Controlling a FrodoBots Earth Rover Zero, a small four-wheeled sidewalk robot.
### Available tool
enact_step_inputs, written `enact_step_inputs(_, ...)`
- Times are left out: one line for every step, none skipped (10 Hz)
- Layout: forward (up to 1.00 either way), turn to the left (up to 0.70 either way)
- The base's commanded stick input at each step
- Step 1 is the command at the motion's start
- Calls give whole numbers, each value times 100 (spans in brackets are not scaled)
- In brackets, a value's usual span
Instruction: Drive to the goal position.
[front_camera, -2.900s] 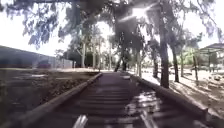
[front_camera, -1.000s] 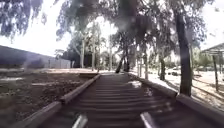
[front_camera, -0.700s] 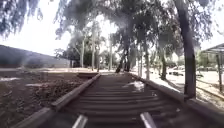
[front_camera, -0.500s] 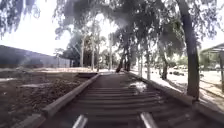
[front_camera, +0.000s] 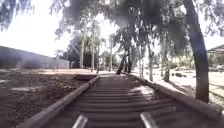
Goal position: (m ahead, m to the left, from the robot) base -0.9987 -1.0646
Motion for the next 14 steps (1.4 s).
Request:
enact_step_inputs(85,0)
enact_step_inputs(85,0)
enact_step_inputs(85,0)
enact_step_inputs(85,0)
enact_step_inputs(85,0)
enact_step_inputs(85,0)
enact_step_inputs(85,0)
enact_step_inputs(85,0)
enact_step_inputs(85,0)
enact_step_inputs(85,0)
enact_step_inputs(85,0)
enact_step_inputs(85,0)
enact_step_inputs(85,0)
enact_step_inputs(85,0)
